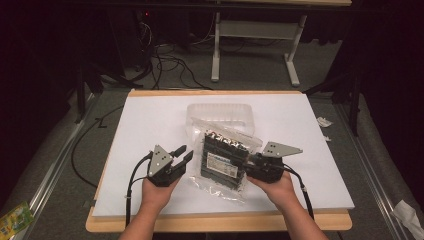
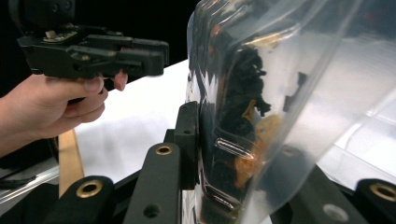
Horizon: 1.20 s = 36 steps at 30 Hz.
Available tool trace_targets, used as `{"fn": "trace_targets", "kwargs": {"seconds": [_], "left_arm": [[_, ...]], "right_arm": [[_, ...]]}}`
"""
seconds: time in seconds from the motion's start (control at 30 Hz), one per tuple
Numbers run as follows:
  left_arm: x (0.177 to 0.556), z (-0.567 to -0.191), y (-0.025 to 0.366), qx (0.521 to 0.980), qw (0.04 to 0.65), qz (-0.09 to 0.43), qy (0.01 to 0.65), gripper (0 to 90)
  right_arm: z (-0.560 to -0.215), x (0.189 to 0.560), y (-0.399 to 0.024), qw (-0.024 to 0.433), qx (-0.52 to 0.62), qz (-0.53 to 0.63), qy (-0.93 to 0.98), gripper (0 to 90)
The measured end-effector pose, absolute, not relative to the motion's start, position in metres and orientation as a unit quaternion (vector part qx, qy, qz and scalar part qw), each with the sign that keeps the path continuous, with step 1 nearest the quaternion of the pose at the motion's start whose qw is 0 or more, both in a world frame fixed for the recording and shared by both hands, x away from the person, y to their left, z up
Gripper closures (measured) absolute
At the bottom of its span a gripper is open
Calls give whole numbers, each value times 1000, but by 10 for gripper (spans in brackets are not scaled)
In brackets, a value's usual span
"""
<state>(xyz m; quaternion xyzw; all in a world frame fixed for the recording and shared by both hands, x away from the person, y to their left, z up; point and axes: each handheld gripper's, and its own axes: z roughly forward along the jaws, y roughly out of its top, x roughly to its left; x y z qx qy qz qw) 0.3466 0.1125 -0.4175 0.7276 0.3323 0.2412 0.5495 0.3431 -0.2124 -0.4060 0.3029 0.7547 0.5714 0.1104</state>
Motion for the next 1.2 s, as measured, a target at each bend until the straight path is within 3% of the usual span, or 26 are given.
{"fn": "trace_targets", "kwargs": {"seconds": [0.23, 0.33, 0.57, 0.8, 1.2], "left_arm": [[348, -428, 126, 753, 508, 240, 343, 505], [347, -436, 135, 767, 487, 215, 359, 437], [335, -447, 152, 782, 458, 201, 372, 397], [325, -445, 165, 775, 467, 200, 376, 391], [322, -444, 161, 781, 466, 211, 359, 354]], "right_arm": [[-407, 341, -213, 113, 298, 575, 754, 744], [-407, 339, -213, 114, 296, 572, 756, 745], [-405, 336, -212, 119, 291, 563, 764, 744], [-404, 333, -210, 120, 300, 563, 761, 747], [-389, 326, -209, 137, 292, 581, 748, 757]]}}
